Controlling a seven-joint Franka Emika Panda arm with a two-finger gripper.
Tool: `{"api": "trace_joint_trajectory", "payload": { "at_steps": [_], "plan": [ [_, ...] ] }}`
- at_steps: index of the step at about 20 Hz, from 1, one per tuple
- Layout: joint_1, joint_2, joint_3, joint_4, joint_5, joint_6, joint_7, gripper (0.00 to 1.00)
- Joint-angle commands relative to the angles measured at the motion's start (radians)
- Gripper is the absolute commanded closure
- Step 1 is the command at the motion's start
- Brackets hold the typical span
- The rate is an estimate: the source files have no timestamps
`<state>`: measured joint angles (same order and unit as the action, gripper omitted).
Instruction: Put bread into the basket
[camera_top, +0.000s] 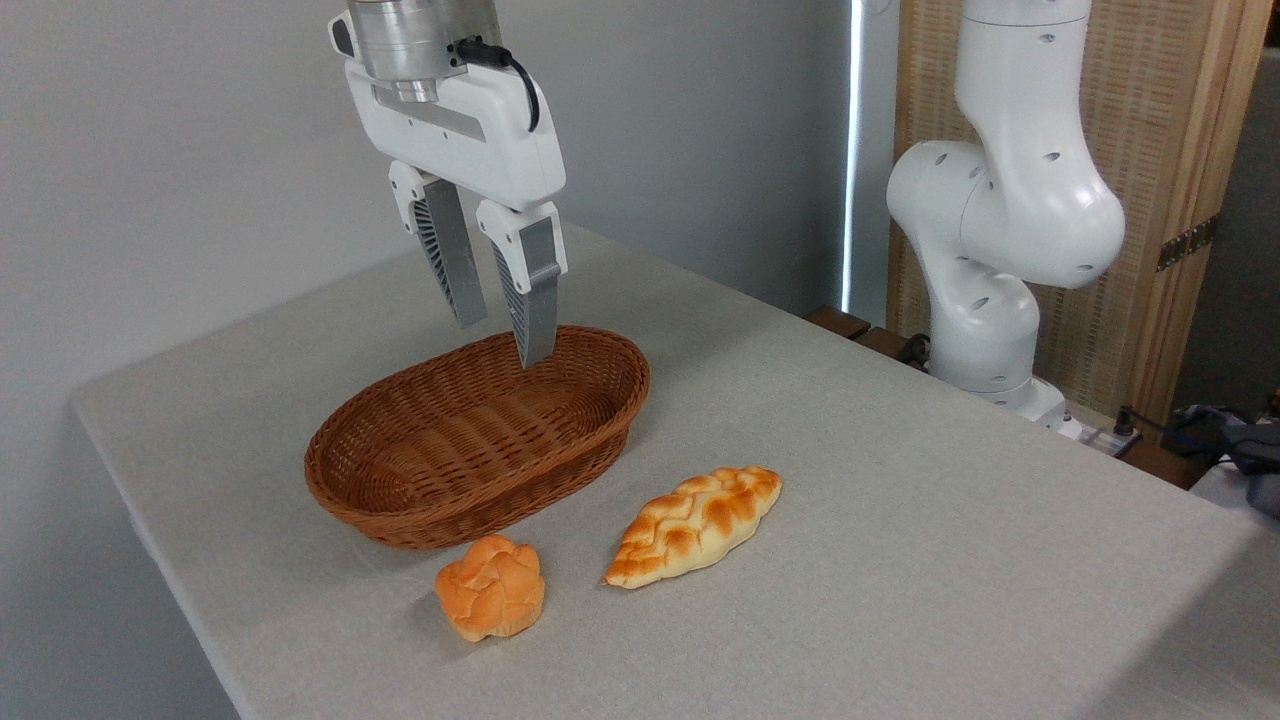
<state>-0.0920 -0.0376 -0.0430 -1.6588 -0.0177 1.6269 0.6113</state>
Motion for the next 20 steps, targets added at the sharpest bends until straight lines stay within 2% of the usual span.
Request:
{"api": "trace_joint_trajectory", "payload": {
  "at_steps": [1,20],
  "plan": [
    [0.002,-0.022,0.008,-0.018,-0.019,-0.007,0.005,0.0],
    [0.002,-0.039,0.014,-0.038,-0.019,-0.007,0.004,0.0]
  ]
}}
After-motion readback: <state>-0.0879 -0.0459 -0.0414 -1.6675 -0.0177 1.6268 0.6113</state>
